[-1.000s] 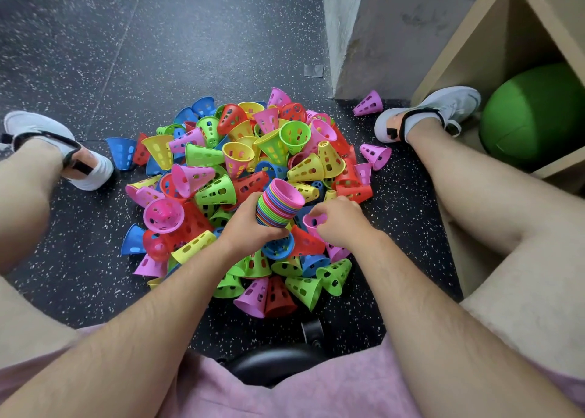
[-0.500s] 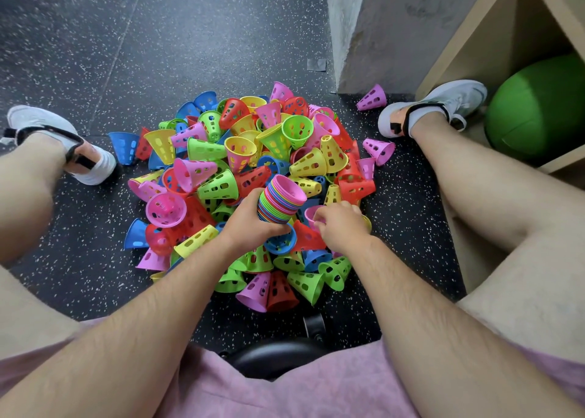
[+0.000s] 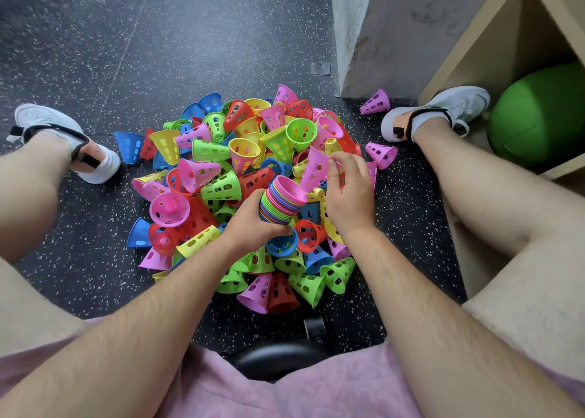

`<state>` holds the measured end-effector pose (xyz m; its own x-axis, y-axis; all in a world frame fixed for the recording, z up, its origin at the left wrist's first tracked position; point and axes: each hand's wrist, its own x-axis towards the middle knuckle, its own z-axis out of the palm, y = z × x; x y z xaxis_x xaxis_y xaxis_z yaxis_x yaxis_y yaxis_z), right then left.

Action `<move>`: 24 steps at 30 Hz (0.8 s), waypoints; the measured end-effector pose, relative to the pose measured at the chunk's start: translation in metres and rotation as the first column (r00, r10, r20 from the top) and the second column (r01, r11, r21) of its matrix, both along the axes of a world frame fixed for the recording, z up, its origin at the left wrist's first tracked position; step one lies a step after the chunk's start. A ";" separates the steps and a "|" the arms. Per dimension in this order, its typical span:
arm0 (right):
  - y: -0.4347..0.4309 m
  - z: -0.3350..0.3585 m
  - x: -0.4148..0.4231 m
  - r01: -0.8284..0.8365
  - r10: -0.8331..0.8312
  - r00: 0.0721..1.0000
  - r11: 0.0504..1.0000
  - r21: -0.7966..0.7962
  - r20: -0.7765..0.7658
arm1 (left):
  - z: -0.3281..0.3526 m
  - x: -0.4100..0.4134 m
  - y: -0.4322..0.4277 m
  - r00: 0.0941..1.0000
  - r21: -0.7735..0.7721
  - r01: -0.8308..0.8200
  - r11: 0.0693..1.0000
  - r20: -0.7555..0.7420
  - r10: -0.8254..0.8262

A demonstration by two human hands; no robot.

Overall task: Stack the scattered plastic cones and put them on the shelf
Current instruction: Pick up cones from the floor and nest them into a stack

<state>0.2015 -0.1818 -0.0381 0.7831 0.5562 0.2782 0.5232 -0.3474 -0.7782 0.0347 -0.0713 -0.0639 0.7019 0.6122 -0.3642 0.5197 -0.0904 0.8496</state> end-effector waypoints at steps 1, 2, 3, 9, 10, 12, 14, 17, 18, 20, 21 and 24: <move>0.001 0.002 -0.001 0.004 -0.004 1.000 1.000 0.015 0.002 | 0.000 0.000 0.000 1.000 -0.001 0.000 1.000 -0.002 0.000; 0.001 0.004 -0.002 -0.004 0.004 1.000 1.000 0.027 0.004 | 0.001 0.000 0.000 1.000 -0.002 -0.002 1.000 -0.003 0.002; 0.002 0.006 -0.003 -0.025 0.025 1.000 0.999 0.035 0.002 | 0.001 0.000 0.000 1.000 -0.003 -0.006 1.000 -0.002 0.006; 0.001 0.008 -0.017 -0.275 0.263 0.954 0.959 -0.067 -0.147 | 0.000 0.001 0.000 1.000 0.000 -0.013 1.000 0.009 0.013; 0.001 0.006 -0.020 -0.297 0.284 0.946 0.952 -0.067 -0.155 | 0.000 0.001 -0.001 1.000 0.001 -0.014 1.000 0.011 0.014; 0.000 0.002 -0.023 -0.320 0.304 0.937 0.944 -0.076 -0.173 | 0.001 0.002 -0.001 1.000 0.000 -0.026 1.000 0.017 0.026; -0.001 0.000 -0.024 -0.347 0.315 0.920 0.931 -0.115 -0.232 | 0.002 0.001 0.000 0.999 0.000 -0.034 0.999 0.018 0.034; -0.003 -0.001 -0.022 -0.320 0.269 0.899 0.942 -0.100 -0.347 | 0.002 0.000 0.000 1.000 0.007 -0.026 1.000 0.004 0.026; -0.004 -0.001 -0.021 -0.282 0.225 0.904 0.953 -0.111 -0.364 | 0.002 0.000 0.000 1.000 0.010 -0.022 1.000 0.002 0.022; -0.006 -0.005 -0.016 -0.238 0.153 0.926 0.947 -0.217 -0.346 | 0.001 -0.001 0.000 1.000 0.020 -0.011 1.000 -0.001 0.011; -0.008 -0.010 -0.013 -0.252 0.147 0.933 0.920 -0.302 -0.329 | 0.001 -0.001 -0.001 1.000 0.023 -0.006 1.000 -0.002 0.006; -0.014 -0.021 -0.009 -0.392 0.257 0.913 0.768 -0.507 -0.315 | 0.001 -0.001 -0.001 1.000 0.015 -0.008 1.000 0.006 0.008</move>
